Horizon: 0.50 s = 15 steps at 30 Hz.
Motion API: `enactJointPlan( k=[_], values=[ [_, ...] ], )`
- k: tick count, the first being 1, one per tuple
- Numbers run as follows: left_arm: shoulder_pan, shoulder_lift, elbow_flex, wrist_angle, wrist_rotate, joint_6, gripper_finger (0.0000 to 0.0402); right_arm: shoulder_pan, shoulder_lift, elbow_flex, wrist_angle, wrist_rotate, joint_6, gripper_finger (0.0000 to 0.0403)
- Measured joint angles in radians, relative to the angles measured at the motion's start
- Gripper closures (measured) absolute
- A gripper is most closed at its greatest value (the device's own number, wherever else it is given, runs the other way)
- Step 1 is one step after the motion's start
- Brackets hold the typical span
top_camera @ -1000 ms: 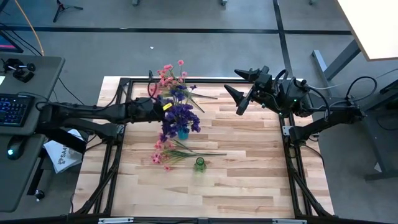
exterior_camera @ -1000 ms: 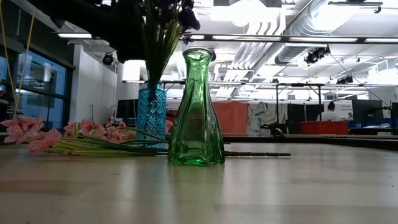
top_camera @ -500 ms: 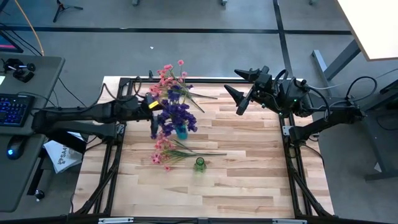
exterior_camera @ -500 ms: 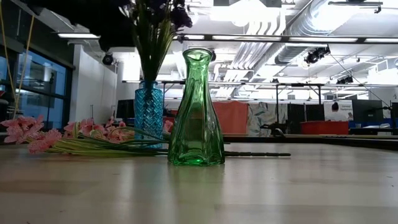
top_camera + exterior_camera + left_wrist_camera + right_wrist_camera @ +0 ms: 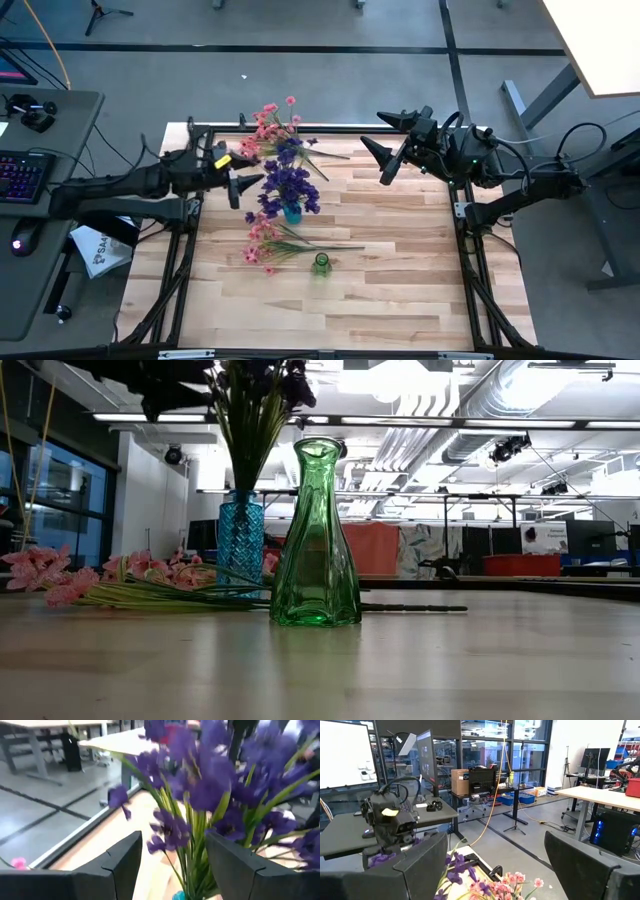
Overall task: Sort flowers into vase by color
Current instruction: Put the violet flowers into the blue crystal vase, then put the bottom center pink flowers into the green crystal vase
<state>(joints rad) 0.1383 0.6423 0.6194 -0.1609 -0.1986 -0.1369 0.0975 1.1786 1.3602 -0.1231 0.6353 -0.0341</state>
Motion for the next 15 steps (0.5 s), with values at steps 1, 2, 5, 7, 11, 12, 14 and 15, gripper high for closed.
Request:
enactJointPlan(
  k=[1, 2, 5, 7, 11, 12, 14, 15],
  values=[
    [0.0, -0.018, 0.0, 0.0, -0.011, 0.0, 0.0194, 0.0, 0.0, 0.0, -0.002, 0.0, 0.0, 0.0073],
    [0.0, -0.035, 0.0, 0.001, -0.021, -0.001, 0.0194, 0.0, 0.0, 0.0, -0.009, -0.002, 0.0, 0.0073],
    [0.0, -0.086, 0.0, 0.001, -0.028, -0.016, 0.0194, 0.001, -0.001, 0.0, -0.067, -0.033, 0.011, 0.0073],
    [0.0, -0.12, 0.0, 0.009, -0.03, -0.037, 0.0194, 0.001, -0.001, 0.001, -0.138, -0.047, 0.037, 0.0073],
    [0.0, -0.187, 0.0, 0.084, -0.03, -0.093, 0.0194, -0.002, -0.001, -0.002, -0.361, -0.102, 0.18, 0.0073],
    [0.0, -0.201, 0.0, 0.112, -0.03, -0.1, 0.0194, -0.007, 0.0, -0.013, -0.409, -0.139, 0.229, 0.0073],
    [0.0, -0.224, 0.0, 0.18, -0.03, -0.106, 0.0194, -0.012, 0.001, -0.055, -0.476, -0.222, 0.309, 0.0073],
    [0.0, -0.232, 0.0, 0.211, -0.03, -0.105, 0.0194, -0.013, 0.002, -0.089, -0.49, -0.268, 0.341, 0.0073]
  ],
)
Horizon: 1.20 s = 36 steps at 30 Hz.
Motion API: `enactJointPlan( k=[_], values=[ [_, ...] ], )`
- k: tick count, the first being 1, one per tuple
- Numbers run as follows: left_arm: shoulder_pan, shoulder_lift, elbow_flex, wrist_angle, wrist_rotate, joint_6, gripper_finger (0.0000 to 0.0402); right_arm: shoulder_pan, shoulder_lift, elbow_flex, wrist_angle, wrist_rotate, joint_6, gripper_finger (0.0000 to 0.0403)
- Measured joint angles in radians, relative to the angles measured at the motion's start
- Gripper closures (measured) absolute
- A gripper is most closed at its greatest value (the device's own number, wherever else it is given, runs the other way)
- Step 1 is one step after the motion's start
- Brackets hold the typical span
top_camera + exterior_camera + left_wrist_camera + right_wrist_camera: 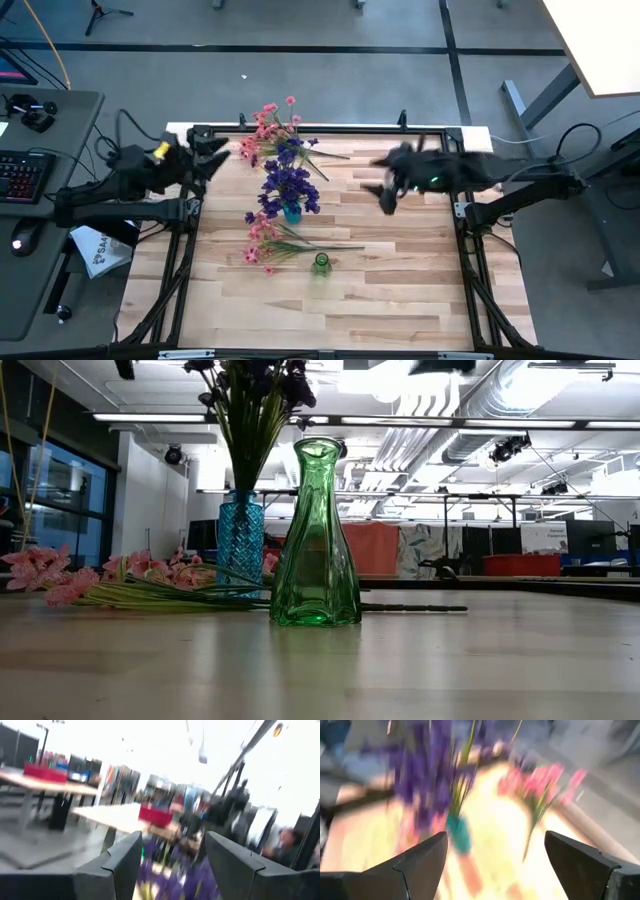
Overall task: Sort flowers into vase by color
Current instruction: Put the bottom center pink flowers into the green crystal vase
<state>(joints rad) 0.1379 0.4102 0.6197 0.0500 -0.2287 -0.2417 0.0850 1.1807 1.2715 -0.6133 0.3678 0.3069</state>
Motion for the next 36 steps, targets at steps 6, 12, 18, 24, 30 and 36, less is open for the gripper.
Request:
enactJointPlan(
  k=[6, 12, 18, 24, 30, 36],
  values=[
    [0.0, -0.014, 0.0, 0.134, -0.012, 0.016, 0.0194, 0.011, 0.001, -0.316, 0.08, -0.221, 0.134, 0.0073],
    [0.0, -0.009, 0.0, 0.136, -0.062, -0.015, 0.0194, 0.048, 0.053, -0.576, 0.412, -0.39, 0.181, 0.0073],
    [0.0, -0.009, 0.0, 0.139, -0.073, -0.122, 0.0194, 0.11, 0.254, -0.563, 0.485, -0.388, 0.01, 0.0073],
    [0.0, -0.007, 0.0, 0.204, -0.074, -0.133, 0.0194, 0.135, 0.49, -0.448, 0.484, -0.289, -0.181, 0.0073],
    [0.0, -0.008, 0.0, 0.249, -0.074, -0.133, 0.0194, 0.151, 0.641, -0.359, 0.48, -0.252, -0.229, 0.0122],
    [-0.001, -0.007, 0.0, 0.275, -0.037, -0.091, 0.0194, 0.177, 0.679, -0.331, 0.4, -0.229, -0.223, 0.0279]
  ],
)
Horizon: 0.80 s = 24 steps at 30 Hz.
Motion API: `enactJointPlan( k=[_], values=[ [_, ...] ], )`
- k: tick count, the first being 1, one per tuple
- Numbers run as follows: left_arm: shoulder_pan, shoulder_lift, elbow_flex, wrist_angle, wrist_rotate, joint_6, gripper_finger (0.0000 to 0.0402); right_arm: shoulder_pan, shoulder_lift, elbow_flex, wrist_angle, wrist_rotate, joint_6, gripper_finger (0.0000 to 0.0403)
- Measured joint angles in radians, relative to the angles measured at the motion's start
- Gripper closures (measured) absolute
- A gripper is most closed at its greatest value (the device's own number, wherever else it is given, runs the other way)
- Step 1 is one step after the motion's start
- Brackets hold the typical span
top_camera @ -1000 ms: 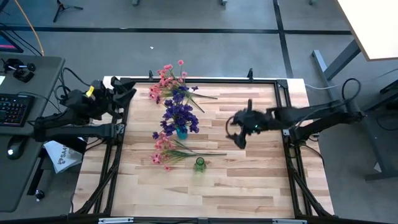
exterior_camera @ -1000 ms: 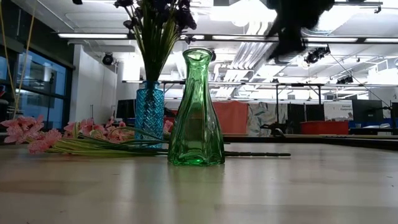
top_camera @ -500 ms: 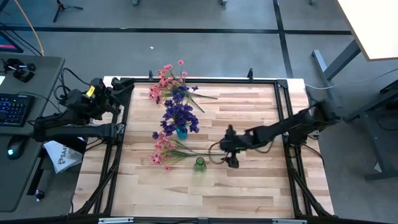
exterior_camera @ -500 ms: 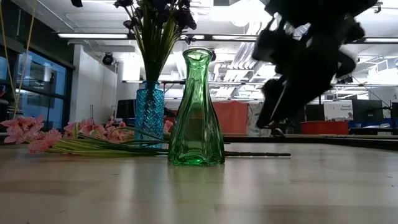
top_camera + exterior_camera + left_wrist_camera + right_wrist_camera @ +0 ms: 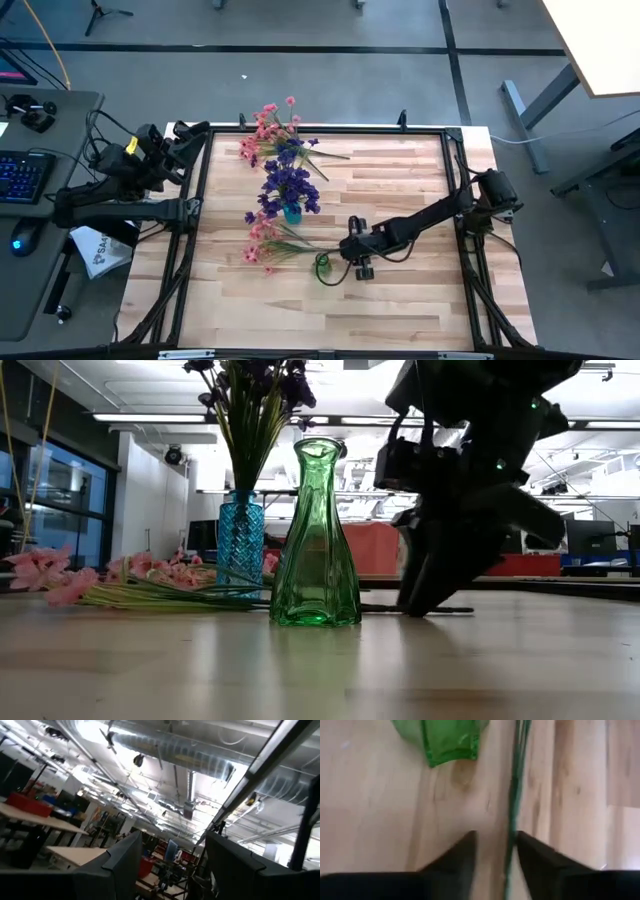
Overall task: Sort flowers into vase by color
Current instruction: Put the bottom center pink flowers into the green crystal vase
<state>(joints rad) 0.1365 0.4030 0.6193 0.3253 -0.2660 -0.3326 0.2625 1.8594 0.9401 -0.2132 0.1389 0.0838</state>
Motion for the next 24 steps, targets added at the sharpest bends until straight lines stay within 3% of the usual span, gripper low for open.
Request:
enactJointPlan(
  k=[2, 4, 10, 16, 24],
  values=[
    [0.0, 0.0, 0.0, 0.023, 0.005, 0.017, 0.0194, 0.005, -0.008, 0.002, -0.05, 0.003, 0.025, 0.0355],
    [0.0, 0.0, 0.0, 0.043, 0.005, 0.041, 0.0194, 0.003, -0.021, 0.002, -0.107, 0.003, 0.05, 0.0386],
    [0.0, 0.0, 0.0, 0.084, 0.021, 0.088, 0.0194, 0.001, -0.131, -0.01, -0.357, 0.01, 0.132, 0.0398],
    [0.001, 0.0, 0.0, 0.093, 0.035, 0.101, 0.0194, 0.001, -0.369, -0.011, -0.574, 0.022, 0.17, 0.0401],
    [0.001, 0.0, -0.001, 0.116, 0.035, 0.146, 0.0194, 0.001, -0.637, 0.031, -0.635, -0.031, 0.118, 0.0402]
  ],
)
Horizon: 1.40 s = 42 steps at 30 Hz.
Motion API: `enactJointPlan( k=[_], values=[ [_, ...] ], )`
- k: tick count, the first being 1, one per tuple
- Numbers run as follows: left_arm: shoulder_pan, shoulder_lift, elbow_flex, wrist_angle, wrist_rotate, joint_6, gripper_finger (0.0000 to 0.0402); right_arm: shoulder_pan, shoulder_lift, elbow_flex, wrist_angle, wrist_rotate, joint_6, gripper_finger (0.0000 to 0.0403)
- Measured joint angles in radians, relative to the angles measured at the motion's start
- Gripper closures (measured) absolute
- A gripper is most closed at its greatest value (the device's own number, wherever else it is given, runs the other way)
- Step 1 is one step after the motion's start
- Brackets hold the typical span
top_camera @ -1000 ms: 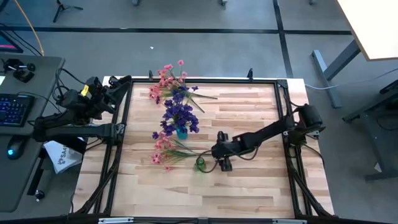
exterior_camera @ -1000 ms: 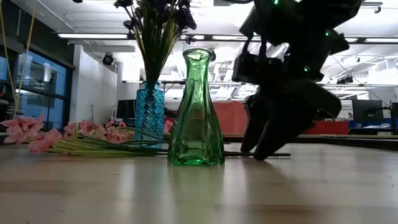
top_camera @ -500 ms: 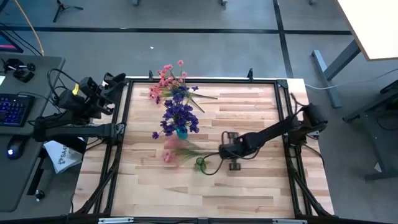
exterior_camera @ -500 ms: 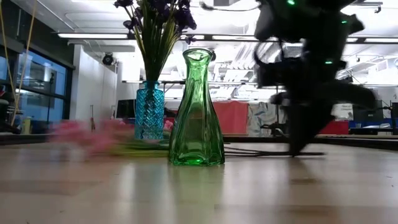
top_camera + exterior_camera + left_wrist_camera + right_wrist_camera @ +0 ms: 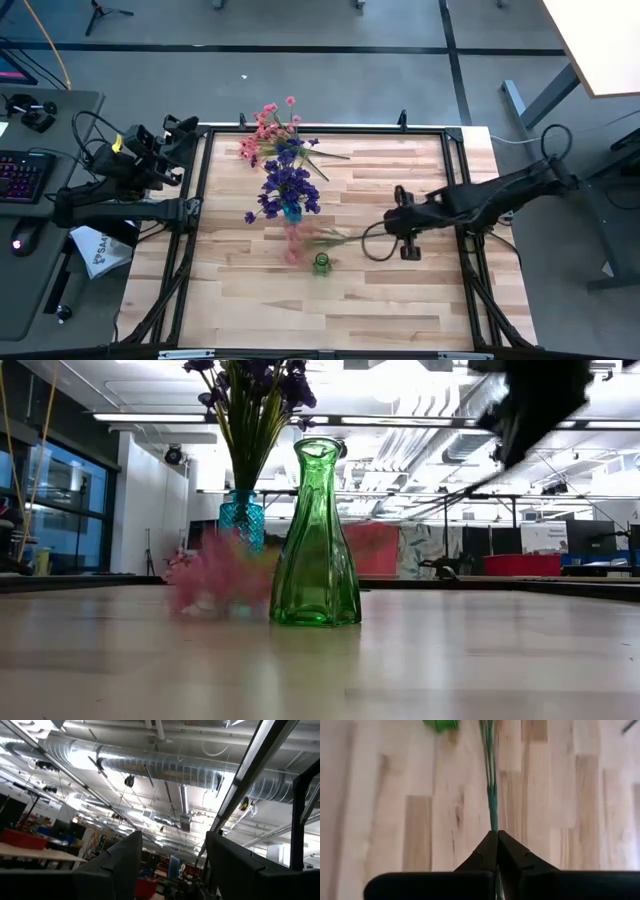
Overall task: Sort flowers into vase by color
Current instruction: Put the bottom center pink flowers into the green crystal vase, then put the bottom pink flowers into the green crystal vase
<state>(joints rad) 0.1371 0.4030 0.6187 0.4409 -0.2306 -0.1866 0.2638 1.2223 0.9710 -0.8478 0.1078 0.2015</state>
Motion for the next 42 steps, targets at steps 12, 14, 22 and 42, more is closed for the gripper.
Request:
enactJointPlan(
  k=[12, 14, 22, 42],
  values=[
    [0.0, 0.0, 0.0, 0.113, -0.024, 0.094, 0.0194, -0.002, -0.063, 0.292, -0.162, 0.106, -0.203, 0.0402],
    [0.0, 0.0, 0.0, 0.112, -0.026, 0.094, 0.0194, -0.014, -0.063, 0.292, -0.179, 0.122, -0.159, 0.0402],
    [0.0, 0.001, 0.0, 0.109, -0.027, 0.094, 0.0194, -0.011, -0.006, 0.07, 0.039, -0.001, -0.026, 0.0398],
    [0.0, 0.001, 0.0, 0.127, -0.042, 0.004, 0.0194, -0.011, 0.513, -0.051, 0.426, 0.001, -0.147, 0.0099]
  ],
)
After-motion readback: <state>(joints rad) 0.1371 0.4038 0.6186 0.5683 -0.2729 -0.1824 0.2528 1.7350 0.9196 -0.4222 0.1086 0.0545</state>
